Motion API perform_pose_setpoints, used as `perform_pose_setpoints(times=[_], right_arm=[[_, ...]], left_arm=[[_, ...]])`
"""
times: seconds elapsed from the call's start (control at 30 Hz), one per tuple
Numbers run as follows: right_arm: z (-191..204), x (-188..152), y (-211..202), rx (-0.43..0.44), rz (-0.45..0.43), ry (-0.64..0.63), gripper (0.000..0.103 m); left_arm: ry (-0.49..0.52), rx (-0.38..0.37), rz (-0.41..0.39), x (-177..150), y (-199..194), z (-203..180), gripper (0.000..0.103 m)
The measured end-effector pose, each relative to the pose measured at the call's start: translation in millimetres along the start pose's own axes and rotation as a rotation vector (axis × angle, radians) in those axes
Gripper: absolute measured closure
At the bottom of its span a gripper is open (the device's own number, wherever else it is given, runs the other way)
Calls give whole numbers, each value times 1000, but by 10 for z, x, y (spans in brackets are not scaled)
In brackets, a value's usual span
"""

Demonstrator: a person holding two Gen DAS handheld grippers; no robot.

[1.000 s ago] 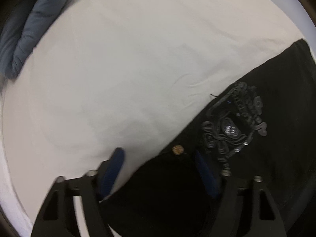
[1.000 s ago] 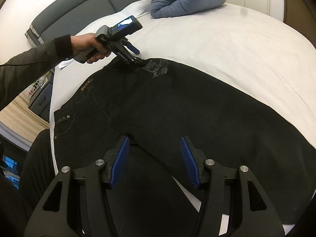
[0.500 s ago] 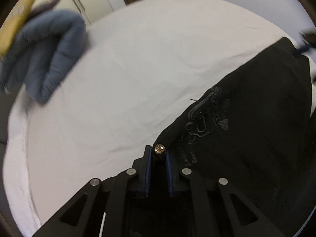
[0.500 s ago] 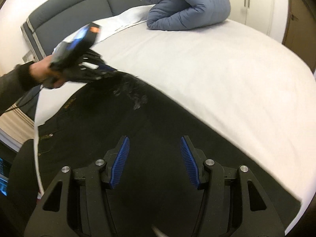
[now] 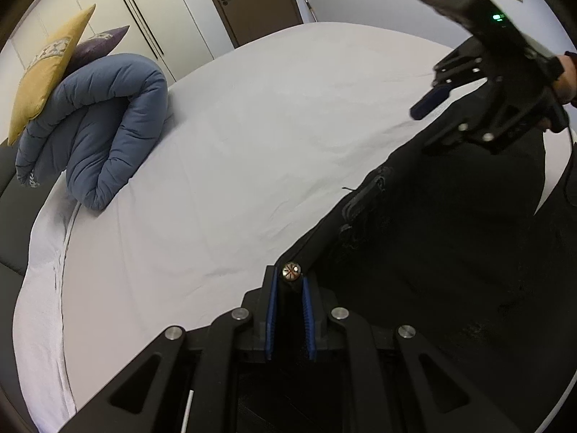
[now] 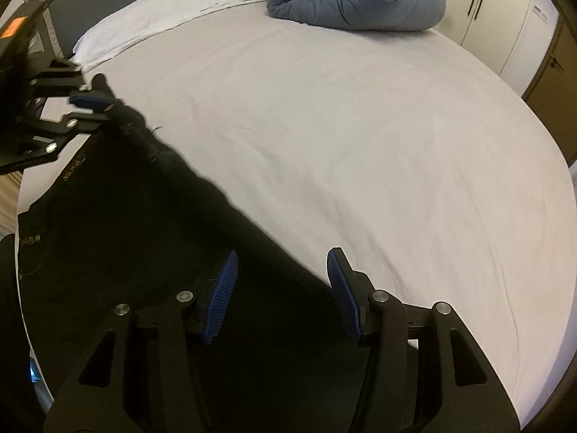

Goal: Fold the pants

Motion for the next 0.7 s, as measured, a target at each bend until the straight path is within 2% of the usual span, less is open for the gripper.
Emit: perform_pose_setpoints(times=[0.03, 0.13, 0.23, 0.27, 0.3, 0.57, 0.7], right_arm=[[7, 29, 16, -1, 3, -4, 55], [53, 129, 123, -13, 34, -34, 68], [81, 183, 256, -22, 78, -53, 74], [85, 187, 273, -16, 85, -50, 81], [94, 202, 280, -5, 84, -42, 92], [114, 271, 150, 96, 31, 155, 100], [208, 230, 153, 205, -8, 328, 101]], left_arm=[[-2, -4, 0, 3, 4, 15, 89], [-4, -13, -2, -6, 40, 43, 90], [-5, -20, -6, -6, 52, 50, 90], [-6, -22, -7, -8, 53, 58, 90], [-9, -24, -8, -20, 45, 50, 90], [-38, -28, -16, -75, 21, 31, 90], [-48, -42, -19, -122, -37, -29, 90]])
Point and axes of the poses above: each gripper's, at about its wrist camera, not at the fingertips, and y roughly the way its jaws point, z to its left, x to its top, the point moved 8 cm from there along y, roughly the way its jaws point, and after that the axes turned 11 degrees about z, right-handed, at the moved point
